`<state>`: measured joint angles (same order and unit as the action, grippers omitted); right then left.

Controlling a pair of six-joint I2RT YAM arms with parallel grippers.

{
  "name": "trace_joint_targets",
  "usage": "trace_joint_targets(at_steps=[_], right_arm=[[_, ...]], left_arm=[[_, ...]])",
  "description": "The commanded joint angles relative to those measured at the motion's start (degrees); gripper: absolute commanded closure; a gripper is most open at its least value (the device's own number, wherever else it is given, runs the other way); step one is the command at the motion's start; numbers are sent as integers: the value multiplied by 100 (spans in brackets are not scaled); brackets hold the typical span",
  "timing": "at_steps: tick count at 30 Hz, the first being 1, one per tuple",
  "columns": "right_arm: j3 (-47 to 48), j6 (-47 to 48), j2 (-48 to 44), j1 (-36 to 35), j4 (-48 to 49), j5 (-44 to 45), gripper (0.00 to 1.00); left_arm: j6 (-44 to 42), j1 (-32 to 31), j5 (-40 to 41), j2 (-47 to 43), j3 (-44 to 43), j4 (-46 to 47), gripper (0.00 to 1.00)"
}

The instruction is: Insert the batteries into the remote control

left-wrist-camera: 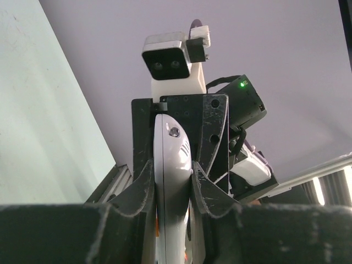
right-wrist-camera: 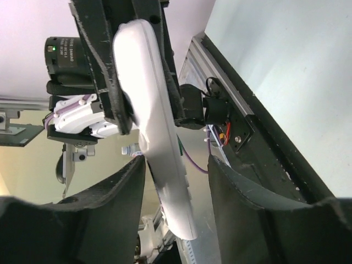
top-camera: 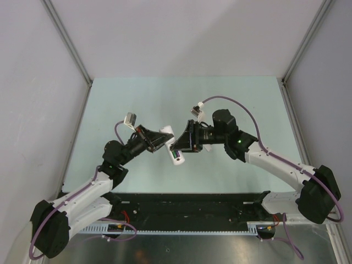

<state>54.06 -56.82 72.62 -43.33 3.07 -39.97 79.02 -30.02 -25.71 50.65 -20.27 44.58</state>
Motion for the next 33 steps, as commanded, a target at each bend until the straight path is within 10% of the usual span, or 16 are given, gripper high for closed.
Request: trace_joint_targets(at_steps=[1,5,14,19,23,33], right_arm=[[184,75,42,-26,79,-126,44],[184,83,42,-35,141,-161,47],[184,268,121,-53,-184,-108,100],[184,294,138,-61,-237,-64,100],[184,215,77,-26,-210,-29,50],[184,127,-125,132,-210,112,24]], left_arm=[[78,14,-144,-3,-196,403,100],[96,14,-171,15,-188,411,100],[113,14,-162,-47,-240,411,100],[96,5,-153,-82,-249,403,100],[69,14,-162,-73,-188,403,100],[-18,5,-162,-108,-109,411,100]])
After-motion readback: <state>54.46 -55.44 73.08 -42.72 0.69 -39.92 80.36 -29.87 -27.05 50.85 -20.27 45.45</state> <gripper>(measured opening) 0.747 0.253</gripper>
